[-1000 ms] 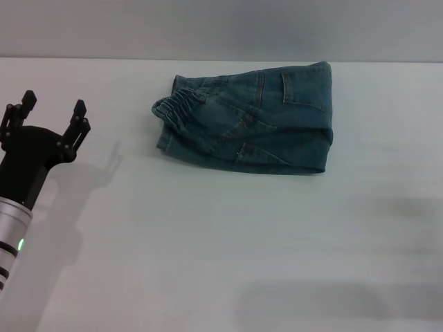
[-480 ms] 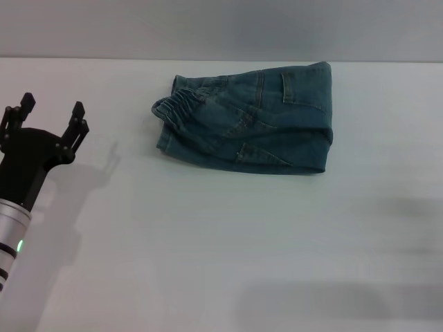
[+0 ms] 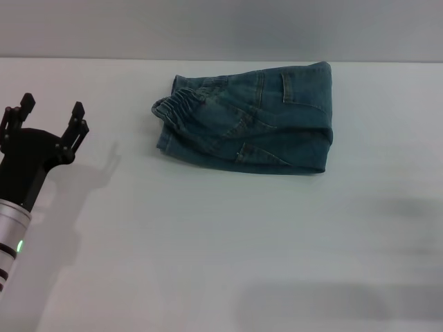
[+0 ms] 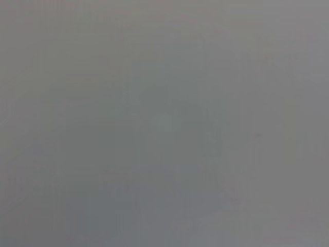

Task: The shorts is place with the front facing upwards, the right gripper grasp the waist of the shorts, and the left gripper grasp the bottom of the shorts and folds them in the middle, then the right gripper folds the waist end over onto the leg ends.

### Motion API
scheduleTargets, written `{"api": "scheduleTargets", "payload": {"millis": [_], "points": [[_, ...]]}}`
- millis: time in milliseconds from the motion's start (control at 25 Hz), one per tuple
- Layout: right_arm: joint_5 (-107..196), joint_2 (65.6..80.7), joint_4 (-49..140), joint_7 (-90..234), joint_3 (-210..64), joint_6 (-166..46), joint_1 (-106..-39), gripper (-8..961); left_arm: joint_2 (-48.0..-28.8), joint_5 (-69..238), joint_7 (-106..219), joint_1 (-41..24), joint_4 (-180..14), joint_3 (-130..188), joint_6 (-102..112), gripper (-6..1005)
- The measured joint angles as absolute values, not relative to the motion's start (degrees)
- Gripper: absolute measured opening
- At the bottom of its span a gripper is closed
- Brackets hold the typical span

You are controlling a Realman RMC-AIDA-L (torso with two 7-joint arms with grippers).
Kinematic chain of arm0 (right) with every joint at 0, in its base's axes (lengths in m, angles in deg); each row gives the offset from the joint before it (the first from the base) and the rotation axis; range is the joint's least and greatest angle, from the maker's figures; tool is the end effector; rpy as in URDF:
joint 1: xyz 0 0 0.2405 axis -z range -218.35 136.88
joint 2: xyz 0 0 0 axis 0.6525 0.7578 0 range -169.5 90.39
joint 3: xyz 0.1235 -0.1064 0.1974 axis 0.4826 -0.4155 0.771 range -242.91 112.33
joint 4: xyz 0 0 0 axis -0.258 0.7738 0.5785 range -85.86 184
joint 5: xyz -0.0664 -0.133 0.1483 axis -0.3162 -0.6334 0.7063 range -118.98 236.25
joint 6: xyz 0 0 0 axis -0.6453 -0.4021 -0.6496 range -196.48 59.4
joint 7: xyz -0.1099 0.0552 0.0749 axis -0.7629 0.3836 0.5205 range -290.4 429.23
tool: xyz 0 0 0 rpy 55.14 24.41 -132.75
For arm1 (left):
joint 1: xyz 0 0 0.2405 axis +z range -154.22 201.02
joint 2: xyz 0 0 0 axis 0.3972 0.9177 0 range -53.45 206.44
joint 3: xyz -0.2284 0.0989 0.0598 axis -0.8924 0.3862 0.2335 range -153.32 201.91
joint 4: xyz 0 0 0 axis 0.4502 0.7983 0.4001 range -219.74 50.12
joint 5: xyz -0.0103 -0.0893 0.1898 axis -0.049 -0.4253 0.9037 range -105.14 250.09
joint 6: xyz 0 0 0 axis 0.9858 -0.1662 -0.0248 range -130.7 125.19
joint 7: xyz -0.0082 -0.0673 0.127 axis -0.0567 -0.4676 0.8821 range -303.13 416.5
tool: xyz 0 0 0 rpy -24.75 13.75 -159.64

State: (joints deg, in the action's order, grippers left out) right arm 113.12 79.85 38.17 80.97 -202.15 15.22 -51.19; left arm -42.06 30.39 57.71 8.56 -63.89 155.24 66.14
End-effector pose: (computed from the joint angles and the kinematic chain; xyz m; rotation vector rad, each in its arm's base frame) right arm 0.3595 0.2392 0.0042 -1.4083 0.5537 0.8066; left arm -0.3185 0.2913 -0.0294 -1.6346 -0.4362 -0.6952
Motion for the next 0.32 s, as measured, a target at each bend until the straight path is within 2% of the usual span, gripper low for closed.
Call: {"api": "scheduleTargets", "payload": {"millis": [320], "points": [[113.1, 79.9, 38.1, 79.7, -202.3, 15.1, -51.2, 630, -42.06, 30.5, 57.8, 8.4, -63.9, 155.2, 66.3, 805]]}}
